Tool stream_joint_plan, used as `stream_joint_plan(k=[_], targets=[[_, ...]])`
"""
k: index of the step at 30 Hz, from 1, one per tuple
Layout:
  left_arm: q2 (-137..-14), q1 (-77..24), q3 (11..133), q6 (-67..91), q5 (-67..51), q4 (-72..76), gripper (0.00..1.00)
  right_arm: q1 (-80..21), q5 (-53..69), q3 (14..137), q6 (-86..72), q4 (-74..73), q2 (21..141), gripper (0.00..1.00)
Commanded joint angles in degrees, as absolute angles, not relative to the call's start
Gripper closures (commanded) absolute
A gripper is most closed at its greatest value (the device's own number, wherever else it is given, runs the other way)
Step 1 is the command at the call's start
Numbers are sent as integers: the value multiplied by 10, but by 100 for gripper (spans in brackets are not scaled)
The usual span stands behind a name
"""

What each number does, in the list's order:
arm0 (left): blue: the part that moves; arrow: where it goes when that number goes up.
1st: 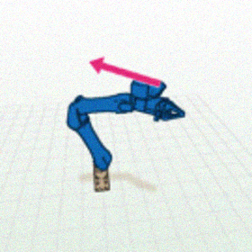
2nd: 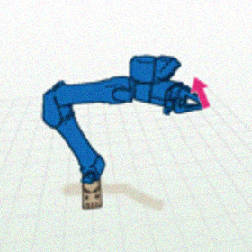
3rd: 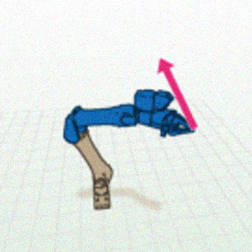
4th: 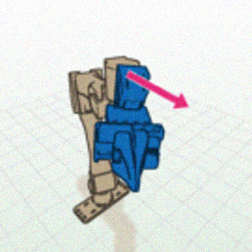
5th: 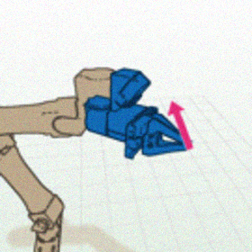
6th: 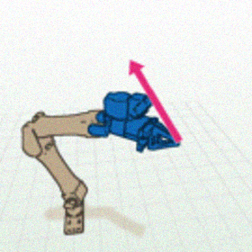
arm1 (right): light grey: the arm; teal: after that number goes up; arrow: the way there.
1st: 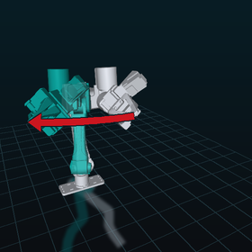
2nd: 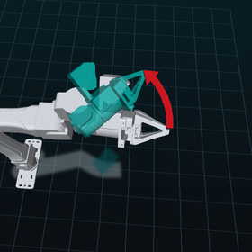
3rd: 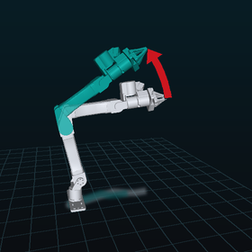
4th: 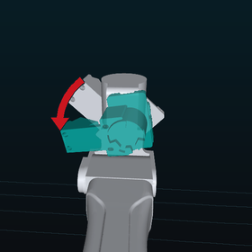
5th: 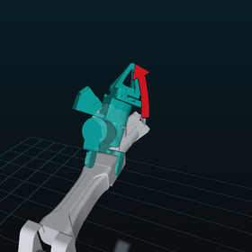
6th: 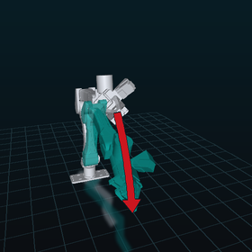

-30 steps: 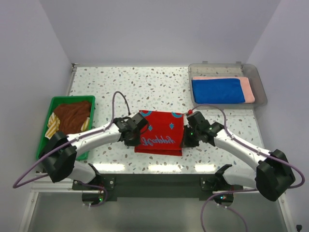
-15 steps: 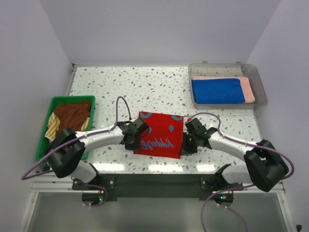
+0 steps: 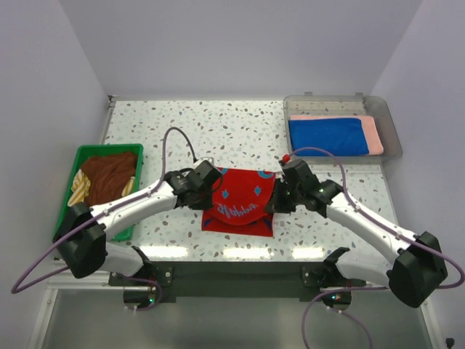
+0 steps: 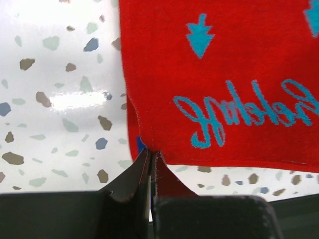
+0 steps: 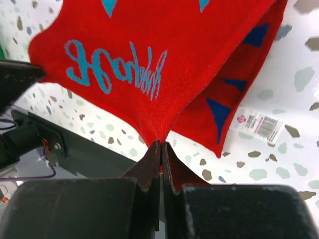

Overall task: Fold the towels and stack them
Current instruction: Fold the towel

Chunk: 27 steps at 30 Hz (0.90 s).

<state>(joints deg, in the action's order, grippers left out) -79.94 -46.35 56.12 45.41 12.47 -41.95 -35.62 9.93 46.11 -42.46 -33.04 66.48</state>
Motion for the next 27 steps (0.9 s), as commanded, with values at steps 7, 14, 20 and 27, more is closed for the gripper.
stream_joint_plan(k=[7,14,20,27], targets=[[-829,-450,436,424,107,-351,100,-364,147,293,-467,-229,710,100],[-853,-442,402,427,103,-313,100,-364,136,269,-471,-197,744,100],[-856,-437,374,433,83,-283,100,-364,143,269,-475,-206,722,93],[-843,-438,383,434,88,-301,100,-365,119,308,-448,-266,692,78]])
